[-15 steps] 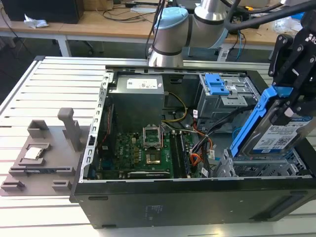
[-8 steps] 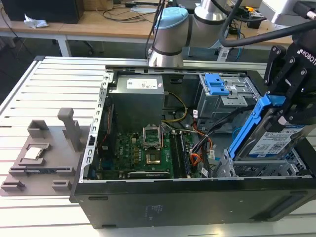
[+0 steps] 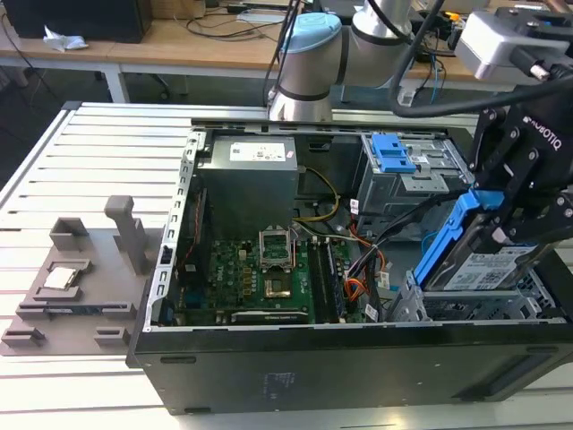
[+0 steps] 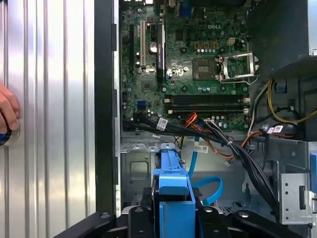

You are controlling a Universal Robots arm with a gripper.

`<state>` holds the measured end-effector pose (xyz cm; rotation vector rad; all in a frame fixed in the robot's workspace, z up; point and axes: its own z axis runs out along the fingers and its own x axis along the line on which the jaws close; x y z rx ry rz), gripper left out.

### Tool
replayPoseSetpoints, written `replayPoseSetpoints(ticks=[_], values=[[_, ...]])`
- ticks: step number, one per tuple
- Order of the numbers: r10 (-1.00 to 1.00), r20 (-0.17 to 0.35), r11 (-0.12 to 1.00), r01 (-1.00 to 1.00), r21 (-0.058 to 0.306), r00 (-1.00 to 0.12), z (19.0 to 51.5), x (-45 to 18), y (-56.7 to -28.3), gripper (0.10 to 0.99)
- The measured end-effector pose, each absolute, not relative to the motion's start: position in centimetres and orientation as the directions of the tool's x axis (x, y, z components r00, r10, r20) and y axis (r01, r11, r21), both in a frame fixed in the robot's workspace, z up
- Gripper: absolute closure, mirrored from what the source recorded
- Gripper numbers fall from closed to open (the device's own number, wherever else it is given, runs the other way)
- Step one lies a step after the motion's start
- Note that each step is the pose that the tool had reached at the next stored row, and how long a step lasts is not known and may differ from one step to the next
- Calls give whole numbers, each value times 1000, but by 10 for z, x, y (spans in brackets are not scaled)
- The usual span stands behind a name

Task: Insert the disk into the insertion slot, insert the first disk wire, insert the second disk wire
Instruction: 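Insert the disk into the insertion slot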

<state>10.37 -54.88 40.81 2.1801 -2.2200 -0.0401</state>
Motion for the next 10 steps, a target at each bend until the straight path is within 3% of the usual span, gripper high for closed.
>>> replayPoseSetpoints(ticks=[10], values=[[-1000,4,18,-999,39,-18,392,104,-549,718]])
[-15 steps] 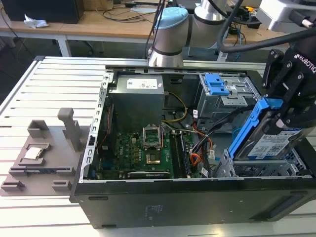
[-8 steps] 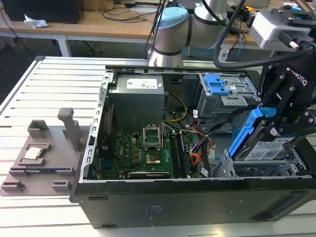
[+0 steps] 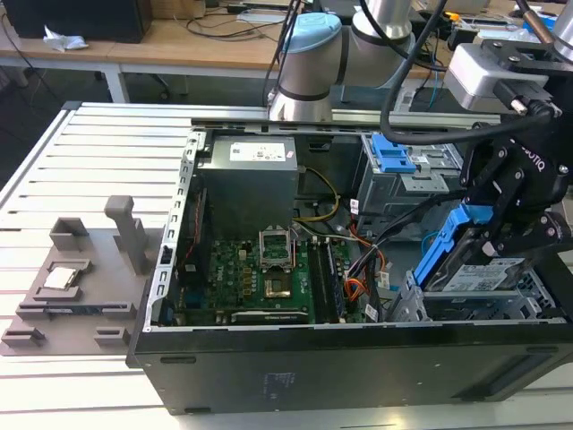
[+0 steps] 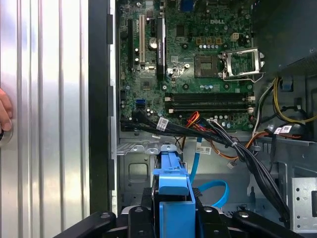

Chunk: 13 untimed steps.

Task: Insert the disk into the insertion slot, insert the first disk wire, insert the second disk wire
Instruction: 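Insert the disk into the insertion slot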

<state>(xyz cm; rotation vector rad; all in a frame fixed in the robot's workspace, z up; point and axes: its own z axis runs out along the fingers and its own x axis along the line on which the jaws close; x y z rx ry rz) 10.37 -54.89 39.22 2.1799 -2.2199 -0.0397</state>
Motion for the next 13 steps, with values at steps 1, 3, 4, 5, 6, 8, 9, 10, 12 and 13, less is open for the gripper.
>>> replayPoseSetpoints(ticks=[1,3,4,5,6,8,9,10,12,13], values=[[-1000,4,18,-999,39,-18,392,104,-549,718],[-1000,4,18,-999,39,-18,392,104,-549,718],[-1000,4,18,-999,39,-18,392,104,-549,718],[-1000,4,18,-999,39,-18,392,104,-549,710],[-1000,4,18,-999,39,-18,392,104,-549,710],[-1000,4,18,-999,39,-18,392,104,-549,643],[-1000,4,18,-999,39,-18,392,104,-549,643],[-1000,4,18,-999,39,-18,392,104,-549,643],[-1000,5,18,-999,39,-18,392,104,-549,788],[-1000,5,18,-999,39,-18,392,104,-549,847]])
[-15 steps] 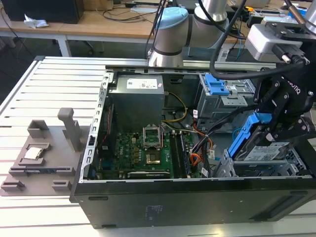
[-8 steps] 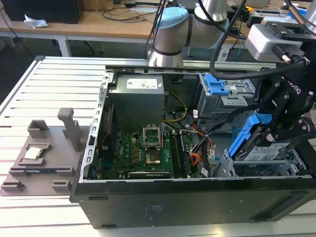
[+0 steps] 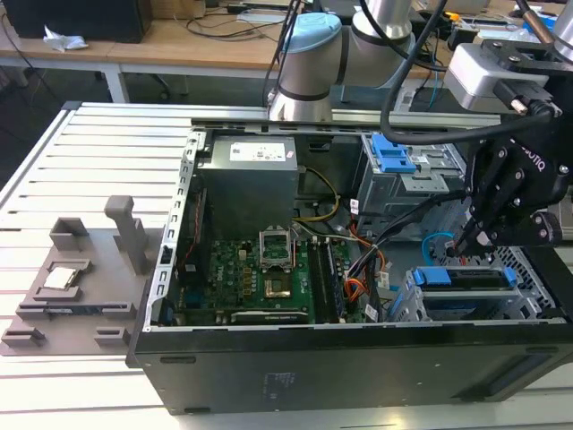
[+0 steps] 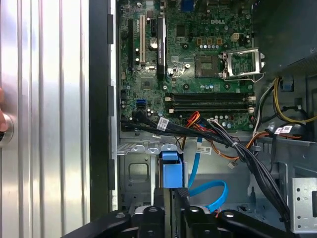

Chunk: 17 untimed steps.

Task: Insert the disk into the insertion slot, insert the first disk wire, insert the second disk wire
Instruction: 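Insert the disk into the insertion slot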

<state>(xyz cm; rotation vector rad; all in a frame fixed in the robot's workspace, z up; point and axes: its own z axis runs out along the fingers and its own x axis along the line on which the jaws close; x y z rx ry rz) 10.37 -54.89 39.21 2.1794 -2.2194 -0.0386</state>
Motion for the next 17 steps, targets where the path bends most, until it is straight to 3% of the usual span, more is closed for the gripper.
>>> replayPoseSetpoints(ticks=[2,17], values=[[-1000,5,18,-999,39,-18,392,104,-549,980],[-1000,5,18,-999,47,-18,368,140,-550,980]])
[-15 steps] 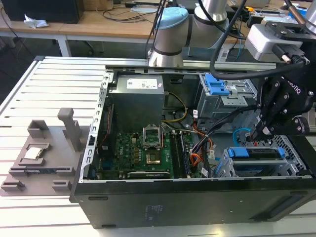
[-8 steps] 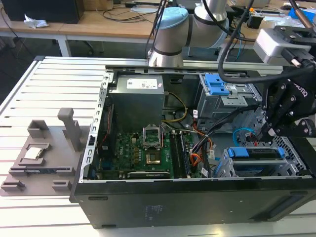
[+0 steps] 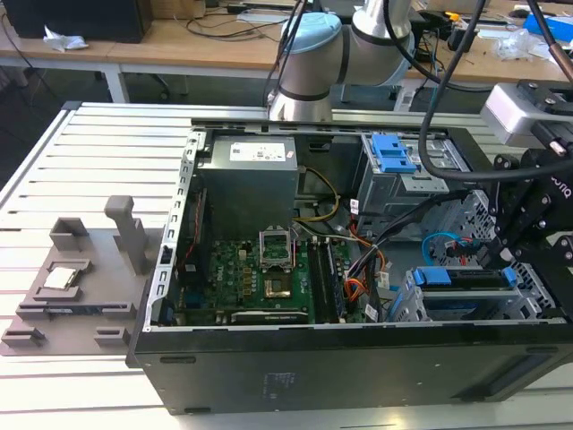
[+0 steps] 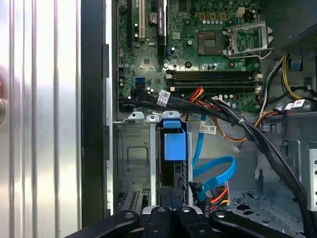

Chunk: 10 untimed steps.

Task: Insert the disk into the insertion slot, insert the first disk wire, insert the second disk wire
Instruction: 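Insert the disk into the insertion slot, then insert the first disk wire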

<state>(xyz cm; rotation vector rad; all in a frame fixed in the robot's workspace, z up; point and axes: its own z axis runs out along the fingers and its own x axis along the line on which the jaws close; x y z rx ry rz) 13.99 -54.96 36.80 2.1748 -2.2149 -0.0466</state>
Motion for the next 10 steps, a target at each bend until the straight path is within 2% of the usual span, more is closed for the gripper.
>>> replayPoseSetpoints(ticks=[10], values=[[-1000,5,18,-999,47,-18,368,141,-550,980]])
